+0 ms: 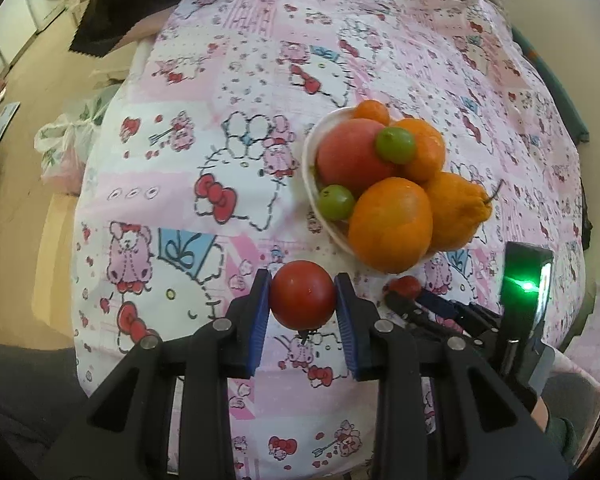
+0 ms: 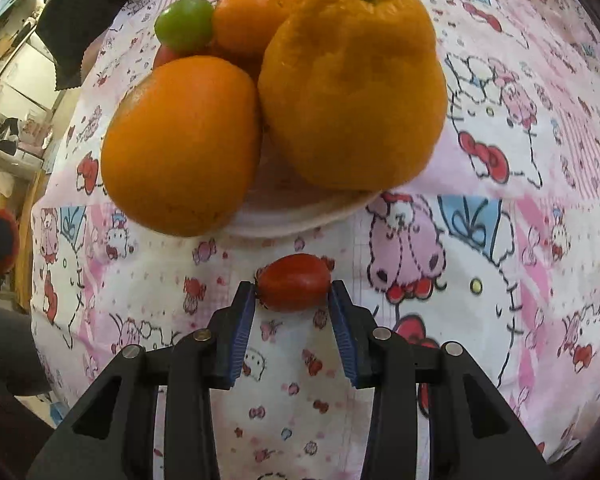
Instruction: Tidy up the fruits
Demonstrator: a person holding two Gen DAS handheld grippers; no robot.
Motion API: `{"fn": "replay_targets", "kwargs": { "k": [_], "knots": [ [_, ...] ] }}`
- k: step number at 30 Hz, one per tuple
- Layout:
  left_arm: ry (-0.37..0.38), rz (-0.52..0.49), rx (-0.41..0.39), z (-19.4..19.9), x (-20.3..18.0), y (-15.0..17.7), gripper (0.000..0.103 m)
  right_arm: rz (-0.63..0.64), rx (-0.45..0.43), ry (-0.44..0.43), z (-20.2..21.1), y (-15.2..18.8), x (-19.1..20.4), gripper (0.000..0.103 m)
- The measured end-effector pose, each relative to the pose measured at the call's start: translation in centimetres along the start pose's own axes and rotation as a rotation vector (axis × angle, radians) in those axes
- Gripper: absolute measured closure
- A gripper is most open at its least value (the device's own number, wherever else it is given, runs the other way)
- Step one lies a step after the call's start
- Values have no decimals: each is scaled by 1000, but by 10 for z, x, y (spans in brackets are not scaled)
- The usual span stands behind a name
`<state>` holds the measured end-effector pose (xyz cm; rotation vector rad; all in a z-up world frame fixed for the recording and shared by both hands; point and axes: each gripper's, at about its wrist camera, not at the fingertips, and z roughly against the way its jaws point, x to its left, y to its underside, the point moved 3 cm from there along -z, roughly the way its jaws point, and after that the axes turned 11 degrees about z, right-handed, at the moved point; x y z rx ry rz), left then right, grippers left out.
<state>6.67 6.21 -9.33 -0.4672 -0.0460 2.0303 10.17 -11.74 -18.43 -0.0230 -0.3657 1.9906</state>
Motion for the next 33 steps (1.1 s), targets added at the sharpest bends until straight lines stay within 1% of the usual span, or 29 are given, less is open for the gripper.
{"fn": "replay_targets", "kwargs": {
  "k": [3,8,10,11,14,17,19,22,27,33],
  "knots": [
    [-1,16,1,0,4,-1,75,-2,-22,-17,4,-1,0,66],
    [15,-2,-5,4,-1,0,75,21,-46,-31,18,7,9,66],
    [21,-4,-2,5,-3,1,75,15,-87,-42,31,8,10,66],
    [23,-3,-2,5,-3,1,75,20,-129,-40,40,6,10,66],
    [21,-4,-2,5,-4,1,75,37,-192,-7,50,-2,7,66],
    [14,-5,0,5,-2,1,75,56,-153,45,35,-10,0,66],
    [7,-1,1,5,0,0,75,56,-132,41,26,-14,1,66],
    [4,7,1,3,2,0,75,95,-130,62,22,-17,7,66],
    [4,0,3,1,0,0,75,68,-124,19,19,-17,1,66],
    [4,-8,0,2,-4,2,75,38,-110,-4,18,-17,-1,64]
  ]
}}
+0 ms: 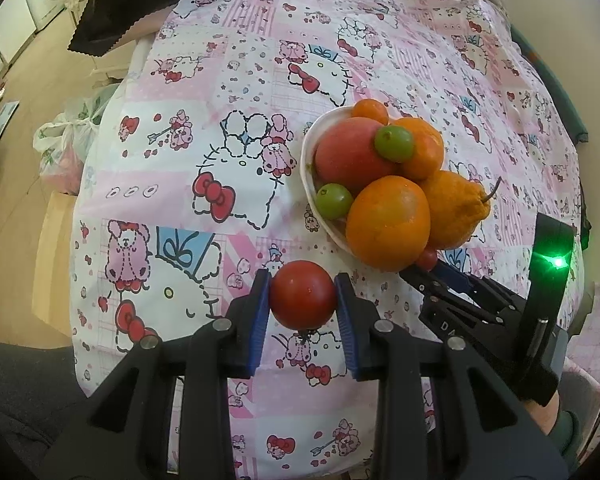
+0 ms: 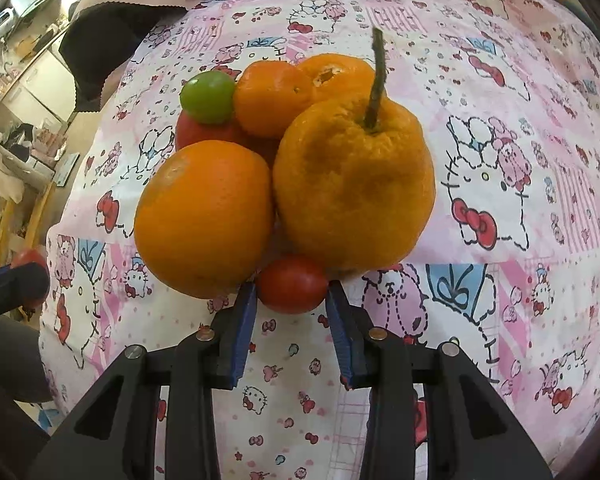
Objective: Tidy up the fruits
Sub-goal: 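Place both tomatoes on the plate and open both tools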
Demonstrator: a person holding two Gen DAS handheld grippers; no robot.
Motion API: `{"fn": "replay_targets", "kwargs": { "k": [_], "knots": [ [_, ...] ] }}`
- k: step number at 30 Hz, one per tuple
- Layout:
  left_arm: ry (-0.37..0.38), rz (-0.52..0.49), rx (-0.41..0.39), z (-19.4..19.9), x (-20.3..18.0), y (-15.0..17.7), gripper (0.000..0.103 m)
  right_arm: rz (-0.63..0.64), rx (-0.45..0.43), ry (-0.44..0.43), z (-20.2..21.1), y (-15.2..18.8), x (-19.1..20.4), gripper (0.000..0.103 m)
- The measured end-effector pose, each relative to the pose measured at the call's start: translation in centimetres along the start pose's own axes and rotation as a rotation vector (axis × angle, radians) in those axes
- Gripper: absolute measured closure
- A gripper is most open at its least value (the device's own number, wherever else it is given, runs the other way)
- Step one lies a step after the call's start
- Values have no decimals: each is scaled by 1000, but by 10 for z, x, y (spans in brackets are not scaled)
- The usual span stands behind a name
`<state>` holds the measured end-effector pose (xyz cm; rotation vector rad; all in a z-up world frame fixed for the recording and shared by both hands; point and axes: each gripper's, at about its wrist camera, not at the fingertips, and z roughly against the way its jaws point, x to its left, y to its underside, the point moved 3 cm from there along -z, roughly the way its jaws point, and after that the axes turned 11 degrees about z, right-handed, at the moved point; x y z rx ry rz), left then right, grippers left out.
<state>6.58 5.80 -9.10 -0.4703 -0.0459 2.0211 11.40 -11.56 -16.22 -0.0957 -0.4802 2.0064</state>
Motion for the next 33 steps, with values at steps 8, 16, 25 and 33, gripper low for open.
{"fn": "replay_targets", "kwargs": {
  "k": [8,16,25,33],
  "knots": [
    [1,9,-6,2,3,-1,75,20,16,4,3,6,7,46],
    [9,-10,-18,6,0,-3,75,-100,-15,-64,50,16,-8,45],
    [116,-156,19,15,-63,-35,75,-326,-171,-117,122,22,-66,22],
    [120,-210,117,-31,-127,-76,75,-445,-188,-215,114,23,-87,22]
  ]
}}
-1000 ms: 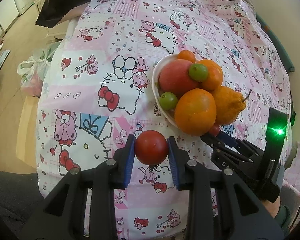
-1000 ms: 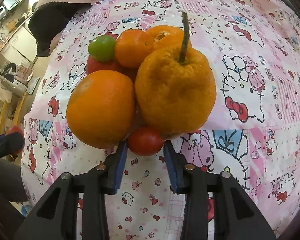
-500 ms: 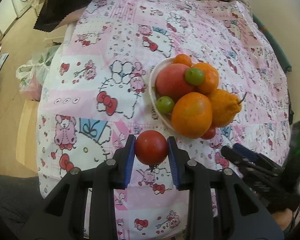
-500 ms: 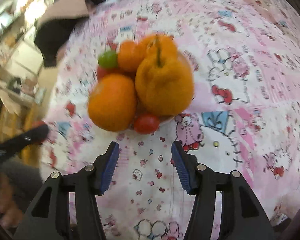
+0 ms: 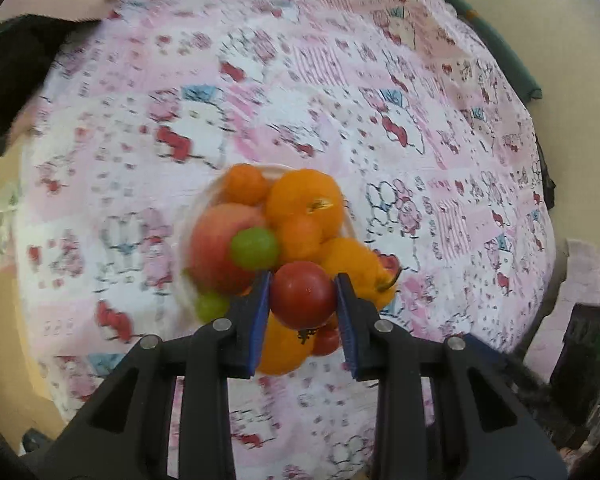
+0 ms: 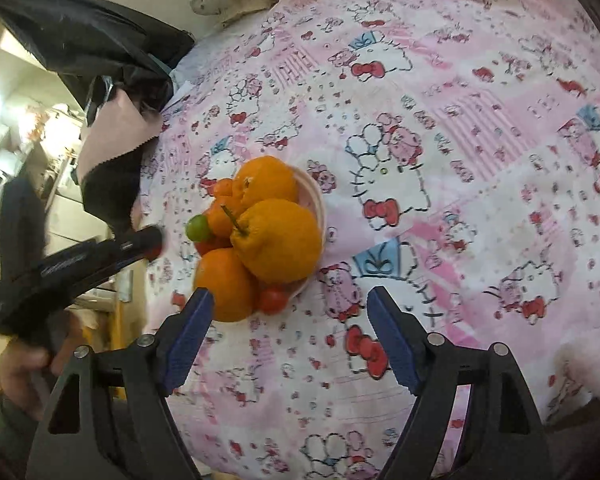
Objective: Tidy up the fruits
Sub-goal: 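Place both tomatoes on the plate and open both tools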
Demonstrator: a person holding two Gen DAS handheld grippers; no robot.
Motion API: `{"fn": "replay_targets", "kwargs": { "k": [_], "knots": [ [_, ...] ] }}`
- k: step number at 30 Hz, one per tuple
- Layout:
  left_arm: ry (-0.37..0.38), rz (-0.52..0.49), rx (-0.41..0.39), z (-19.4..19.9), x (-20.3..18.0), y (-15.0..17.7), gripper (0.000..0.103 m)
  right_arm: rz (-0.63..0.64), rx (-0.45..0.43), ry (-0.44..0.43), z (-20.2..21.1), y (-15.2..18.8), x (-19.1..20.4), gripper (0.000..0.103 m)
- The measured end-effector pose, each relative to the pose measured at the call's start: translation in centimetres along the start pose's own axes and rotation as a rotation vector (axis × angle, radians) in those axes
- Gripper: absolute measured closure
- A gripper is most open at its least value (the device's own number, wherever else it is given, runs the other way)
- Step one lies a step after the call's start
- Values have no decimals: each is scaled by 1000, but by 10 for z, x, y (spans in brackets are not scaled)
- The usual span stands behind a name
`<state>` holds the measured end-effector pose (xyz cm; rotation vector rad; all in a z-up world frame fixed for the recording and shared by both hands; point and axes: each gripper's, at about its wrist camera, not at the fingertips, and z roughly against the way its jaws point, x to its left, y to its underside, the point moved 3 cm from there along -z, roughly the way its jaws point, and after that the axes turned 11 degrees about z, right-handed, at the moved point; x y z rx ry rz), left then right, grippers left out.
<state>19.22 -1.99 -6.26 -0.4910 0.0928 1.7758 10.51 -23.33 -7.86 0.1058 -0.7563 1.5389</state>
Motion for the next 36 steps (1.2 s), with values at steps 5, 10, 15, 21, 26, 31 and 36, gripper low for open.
{"fn": "replay_targets", "kwargs": {
  "k": [5,10,15,21,26,31,36],
  "knots": [
    [-87,35,27,-28,-5,3,75,-21,14,-59,-1,0,3,22],
    [-156,69,34,-47,-3,10,69,-37,23,-104,0,4,5,22],
    [-190,59,22,-47,-6,15,43,-31,26,-115,0,5,9,22],
    [-167,49,-10,-23,-4,16,42,-23,22,-111,1,4,10,22],
    [-173,-12,-107,15,-2,25,42,-4,14,-105,2,3,14,22],
    [-185,-37,-254,55,15,41,42,60,-25,-53,6,2,24,15],
    [-200,-24,-355,79,37,60,42,146,-78,32,13,5,38,12]
  ]
}}
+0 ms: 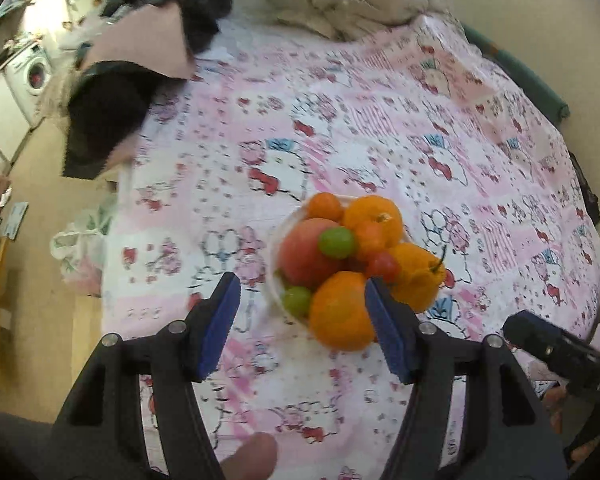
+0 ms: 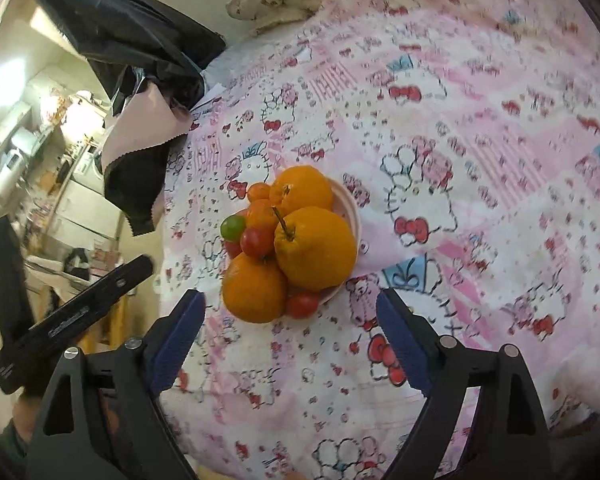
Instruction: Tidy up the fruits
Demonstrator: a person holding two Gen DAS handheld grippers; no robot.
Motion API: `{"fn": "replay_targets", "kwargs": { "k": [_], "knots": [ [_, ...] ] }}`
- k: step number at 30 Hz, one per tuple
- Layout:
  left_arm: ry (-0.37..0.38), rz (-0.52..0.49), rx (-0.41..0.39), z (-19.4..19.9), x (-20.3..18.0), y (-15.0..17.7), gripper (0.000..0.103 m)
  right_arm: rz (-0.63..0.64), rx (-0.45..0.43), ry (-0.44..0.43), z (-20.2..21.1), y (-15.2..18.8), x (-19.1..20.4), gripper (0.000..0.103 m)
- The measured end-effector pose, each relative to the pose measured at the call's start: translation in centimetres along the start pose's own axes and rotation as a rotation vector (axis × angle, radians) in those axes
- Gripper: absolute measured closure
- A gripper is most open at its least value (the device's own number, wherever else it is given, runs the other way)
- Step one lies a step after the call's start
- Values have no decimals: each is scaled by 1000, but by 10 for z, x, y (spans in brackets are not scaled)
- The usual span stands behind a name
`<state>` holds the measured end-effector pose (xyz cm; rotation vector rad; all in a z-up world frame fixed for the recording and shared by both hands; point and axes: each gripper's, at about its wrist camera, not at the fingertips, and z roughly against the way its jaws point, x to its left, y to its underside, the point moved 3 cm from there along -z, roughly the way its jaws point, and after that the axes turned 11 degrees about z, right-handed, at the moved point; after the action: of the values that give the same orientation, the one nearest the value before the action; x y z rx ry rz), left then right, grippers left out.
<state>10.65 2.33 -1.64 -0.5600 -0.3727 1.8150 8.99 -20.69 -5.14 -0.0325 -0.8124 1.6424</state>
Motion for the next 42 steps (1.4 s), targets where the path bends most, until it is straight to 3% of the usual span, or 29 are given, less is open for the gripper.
{"fn": "replay_targets", "kwargs": {
  "k": [9,11,15,17,19,26,42],
  "knots": [
    [-31,-35,-135,34,20,32,41,155,-122,116,19,9,33,8],
    [-31,-41,-160,38,24,39,32,183,-149,145,22,11,38,5],
    [5,-23,-180,42,28,46,26,189,-182,179,25,17,41,2],
    [25,-14,-199,46,29,47,10,185,-191,201,24,20,40,0],
    [28,-12,-225,50,30,47,1,198,-195,219,24,22,42,0],
    [13,-9,-222,43,30,50,0,265,-203,282,15,23,49,0],
    [20,-5,-211,36,30,50,0,272,-221,322,12,19,48,0]
  ]
}}
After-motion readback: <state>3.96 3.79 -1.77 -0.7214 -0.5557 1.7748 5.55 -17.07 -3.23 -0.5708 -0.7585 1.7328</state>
